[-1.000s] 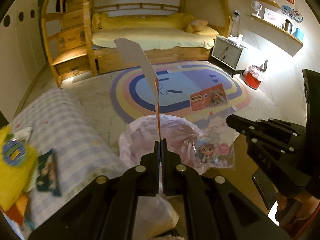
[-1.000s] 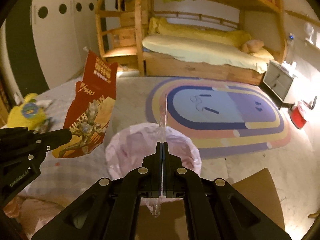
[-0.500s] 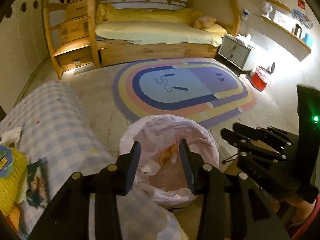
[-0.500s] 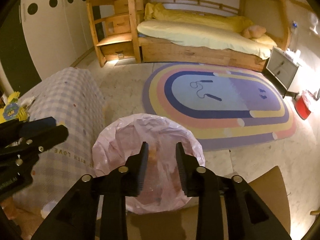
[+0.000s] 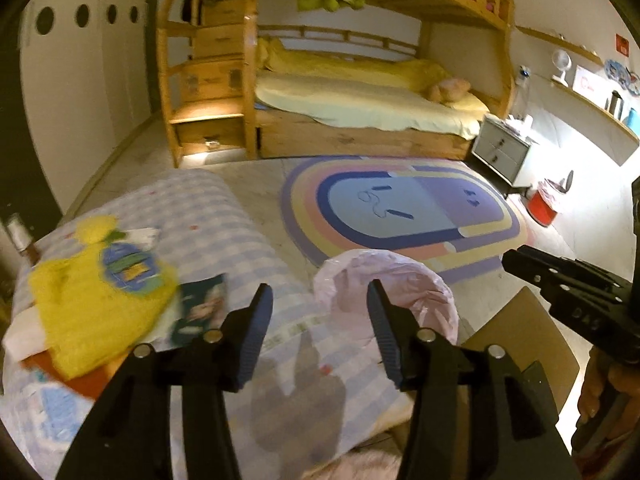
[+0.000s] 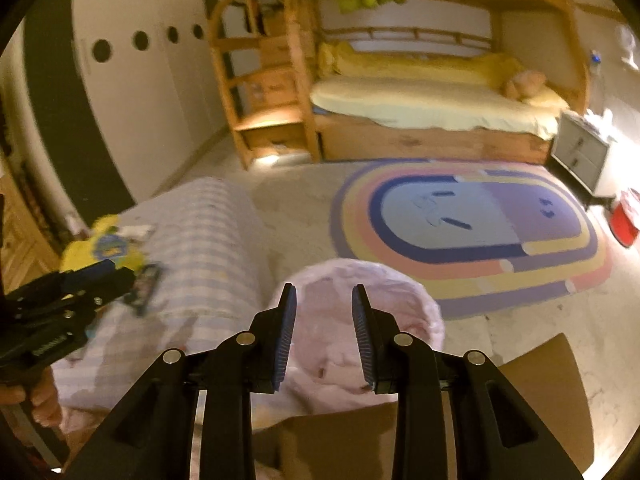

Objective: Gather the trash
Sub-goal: 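Move both open tools back over the table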

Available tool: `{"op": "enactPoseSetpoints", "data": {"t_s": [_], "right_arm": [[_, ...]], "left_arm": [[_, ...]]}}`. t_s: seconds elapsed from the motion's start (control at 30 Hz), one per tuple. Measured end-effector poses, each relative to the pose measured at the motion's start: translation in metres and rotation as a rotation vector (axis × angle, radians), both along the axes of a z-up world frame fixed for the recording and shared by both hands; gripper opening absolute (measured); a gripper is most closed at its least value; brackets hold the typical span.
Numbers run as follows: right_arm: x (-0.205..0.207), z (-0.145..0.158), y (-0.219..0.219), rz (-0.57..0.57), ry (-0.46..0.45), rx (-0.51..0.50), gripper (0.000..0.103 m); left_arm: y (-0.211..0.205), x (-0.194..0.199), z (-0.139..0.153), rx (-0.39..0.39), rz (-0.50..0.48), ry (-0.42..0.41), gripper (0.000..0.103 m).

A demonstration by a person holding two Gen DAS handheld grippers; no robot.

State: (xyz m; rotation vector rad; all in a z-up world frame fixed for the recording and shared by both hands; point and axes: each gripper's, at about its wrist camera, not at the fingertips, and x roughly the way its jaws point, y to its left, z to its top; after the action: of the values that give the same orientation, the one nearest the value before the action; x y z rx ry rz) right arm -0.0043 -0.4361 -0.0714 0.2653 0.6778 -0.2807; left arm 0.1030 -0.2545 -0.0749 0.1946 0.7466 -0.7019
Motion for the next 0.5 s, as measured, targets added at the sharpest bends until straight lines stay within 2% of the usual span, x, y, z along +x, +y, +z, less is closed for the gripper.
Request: {"op": "enactPoseSetpoints", "data": {"t_s": [0.23, 0.4, 0.5], "right_arm": [[0.015, 0.024, 0.07, 0.153, -0.022, -0.012, 0.031], [0.036, 0.029, 0.12, 0.24, -0.024, -0.038, 0.046], [0.05, 0.026, 0.144, 0.28, -0.016, -0.048, 0.049]], "left_arm": [[0.083, -0.007, 0.018, -0.021, 0.133, -0.036, 0.057], [0.152, -0.004, 0.018, 0.006, 0.264, -0.062, 0.062], [0.19, 0.0, 0.012, 0.006, 0.328, -0.05, 0.063]]}}
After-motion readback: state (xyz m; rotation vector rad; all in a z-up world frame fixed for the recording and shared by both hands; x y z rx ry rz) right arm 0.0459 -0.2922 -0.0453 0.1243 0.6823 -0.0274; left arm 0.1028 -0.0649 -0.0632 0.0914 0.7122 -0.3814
